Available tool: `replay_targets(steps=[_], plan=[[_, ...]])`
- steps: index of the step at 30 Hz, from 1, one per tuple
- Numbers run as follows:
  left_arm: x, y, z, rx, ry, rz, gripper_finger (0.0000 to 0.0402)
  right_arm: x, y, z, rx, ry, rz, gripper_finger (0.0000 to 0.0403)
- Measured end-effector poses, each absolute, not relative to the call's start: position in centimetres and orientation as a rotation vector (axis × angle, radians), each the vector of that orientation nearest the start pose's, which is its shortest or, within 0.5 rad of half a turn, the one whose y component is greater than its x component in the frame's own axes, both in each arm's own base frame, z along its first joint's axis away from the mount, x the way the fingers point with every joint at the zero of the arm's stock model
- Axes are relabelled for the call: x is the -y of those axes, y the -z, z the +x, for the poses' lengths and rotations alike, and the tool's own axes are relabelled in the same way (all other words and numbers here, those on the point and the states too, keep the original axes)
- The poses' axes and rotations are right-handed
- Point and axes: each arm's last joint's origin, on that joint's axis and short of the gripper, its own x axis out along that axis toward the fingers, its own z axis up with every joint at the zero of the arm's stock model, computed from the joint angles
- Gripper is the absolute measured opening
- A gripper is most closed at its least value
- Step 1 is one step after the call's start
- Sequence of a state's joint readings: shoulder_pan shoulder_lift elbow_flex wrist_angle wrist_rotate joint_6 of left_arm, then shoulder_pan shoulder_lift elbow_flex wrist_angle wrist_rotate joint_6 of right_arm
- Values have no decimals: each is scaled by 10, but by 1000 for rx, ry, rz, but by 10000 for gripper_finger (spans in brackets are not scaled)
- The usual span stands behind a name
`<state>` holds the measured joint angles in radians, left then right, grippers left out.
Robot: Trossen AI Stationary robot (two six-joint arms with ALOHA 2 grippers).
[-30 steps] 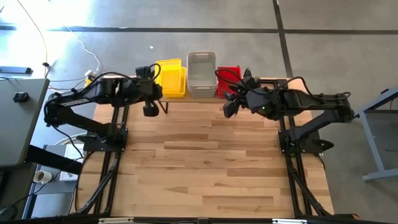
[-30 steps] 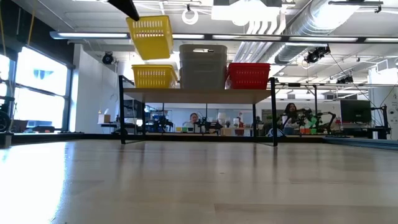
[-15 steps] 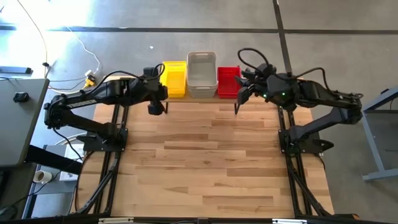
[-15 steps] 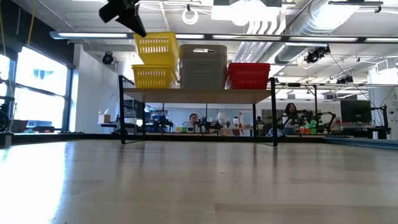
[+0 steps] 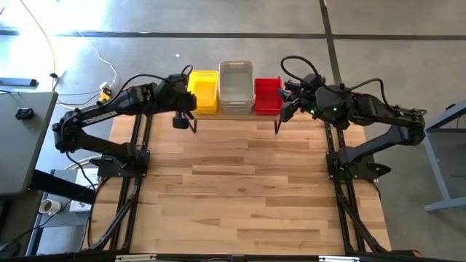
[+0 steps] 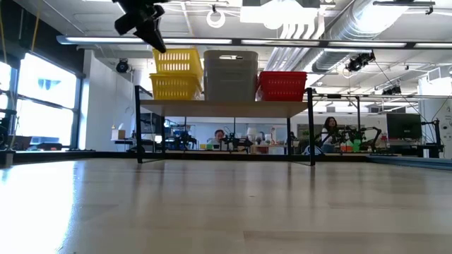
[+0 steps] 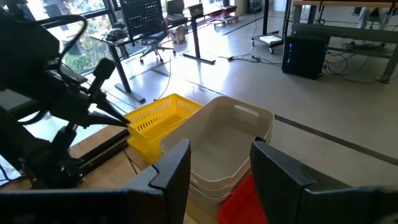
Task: Stack baskets on shelf by color
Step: Stack the yellow bin on top of the yellow bins on the shelf
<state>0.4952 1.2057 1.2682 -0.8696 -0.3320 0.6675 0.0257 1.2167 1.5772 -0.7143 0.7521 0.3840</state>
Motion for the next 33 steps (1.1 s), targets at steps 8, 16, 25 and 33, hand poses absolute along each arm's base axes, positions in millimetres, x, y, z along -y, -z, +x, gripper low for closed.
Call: replay_targets(steps=[8,16,25,33], plan=[[-130,-347,205,-1103,-440,531,0,14,-463,220,-191,771,226,151],[-133,-343,209,-1131,-435,547,8,14,-463,220,-191,771,227,151],[-133,-343,209,-1127,-446,532,66,14,-463,220,-191,773,226,151],[-127,-352,212,-1094,-475,518,115,14,-463,220,-191,772,226,151]])
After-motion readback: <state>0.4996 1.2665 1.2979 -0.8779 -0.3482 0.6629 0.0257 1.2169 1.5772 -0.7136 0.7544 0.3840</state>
